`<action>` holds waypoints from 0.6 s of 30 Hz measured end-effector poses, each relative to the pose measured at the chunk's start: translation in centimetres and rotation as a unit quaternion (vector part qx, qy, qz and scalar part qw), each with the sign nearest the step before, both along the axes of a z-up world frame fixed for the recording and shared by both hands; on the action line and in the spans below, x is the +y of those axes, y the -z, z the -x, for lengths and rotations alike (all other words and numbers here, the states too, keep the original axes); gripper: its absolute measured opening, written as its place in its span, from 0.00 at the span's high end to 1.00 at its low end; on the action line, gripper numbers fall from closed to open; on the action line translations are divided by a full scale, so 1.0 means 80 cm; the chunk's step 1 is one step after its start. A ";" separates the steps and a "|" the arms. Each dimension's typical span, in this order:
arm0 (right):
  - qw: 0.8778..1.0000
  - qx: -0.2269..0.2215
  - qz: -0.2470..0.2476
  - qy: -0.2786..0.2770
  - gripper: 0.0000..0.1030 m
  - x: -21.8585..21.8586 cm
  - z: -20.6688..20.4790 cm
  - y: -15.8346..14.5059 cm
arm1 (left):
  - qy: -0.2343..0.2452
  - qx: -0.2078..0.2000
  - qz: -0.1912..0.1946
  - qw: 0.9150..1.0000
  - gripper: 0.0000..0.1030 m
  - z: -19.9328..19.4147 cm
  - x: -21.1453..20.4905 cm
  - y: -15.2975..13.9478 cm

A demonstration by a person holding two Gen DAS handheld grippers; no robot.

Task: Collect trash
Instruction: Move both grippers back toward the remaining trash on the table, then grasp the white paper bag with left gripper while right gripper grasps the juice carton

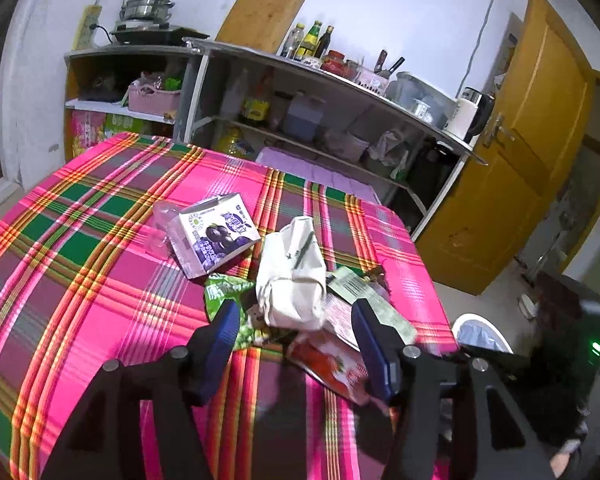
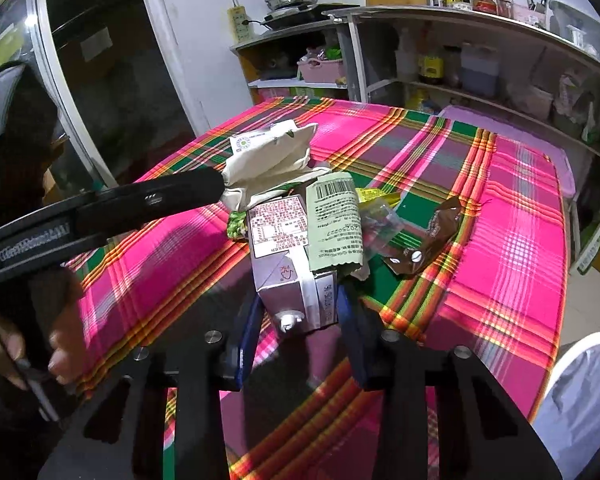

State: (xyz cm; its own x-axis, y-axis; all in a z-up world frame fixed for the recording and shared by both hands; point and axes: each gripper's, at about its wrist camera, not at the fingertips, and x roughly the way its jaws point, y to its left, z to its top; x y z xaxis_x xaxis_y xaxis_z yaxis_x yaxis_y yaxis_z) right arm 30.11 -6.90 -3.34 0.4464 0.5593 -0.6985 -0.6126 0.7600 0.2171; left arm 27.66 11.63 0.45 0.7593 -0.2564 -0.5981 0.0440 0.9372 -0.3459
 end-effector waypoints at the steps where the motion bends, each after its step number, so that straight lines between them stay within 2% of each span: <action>1: 1.000 0.000 -0.002 0.000 0.63 -0.003 0.003 -0.001 | -0.001 0.003 0.003 1.000 0.44 -0.005 0.000 0.002; 5: 1.000 -0.001 -0.007 0.005 0.63 -0.013 0.010 -0.004 | -0.003 0.023 0.022 0.999 0.44 -0.023 0.001 0.013; 10: 1.000 0.007 -0.007 0.011 0.63 -0.025 0.017 0.001 | -0.003 0.024 0.021 0.999 0.44 -0.032 -0.005 0.019; 13: 1.000 0.010 -0.006 0.015 0.63 -0.034 0.023 0.004 | 0.001 0.018 0.012 1.000 0.57 -0.034 -0.009 0.019; 18: 0.999 0.014 -0.011 0.027 0.63 -0.053 0.032 0.005 | 0.006 0.017 -0.002 1.000 0.69 -0.035 -0.016 0.018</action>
State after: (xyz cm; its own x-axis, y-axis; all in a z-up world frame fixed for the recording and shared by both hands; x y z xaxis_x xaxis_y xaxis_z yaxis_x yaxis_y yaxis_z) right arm 27.55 -11.16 -3.75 0.4570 0.5502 -0.6989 -0.5637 0.7869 0.2509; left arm 30.44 10.37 -0.97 0.7357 -0.2632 -0.6241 0.0438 0.9380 -0.3439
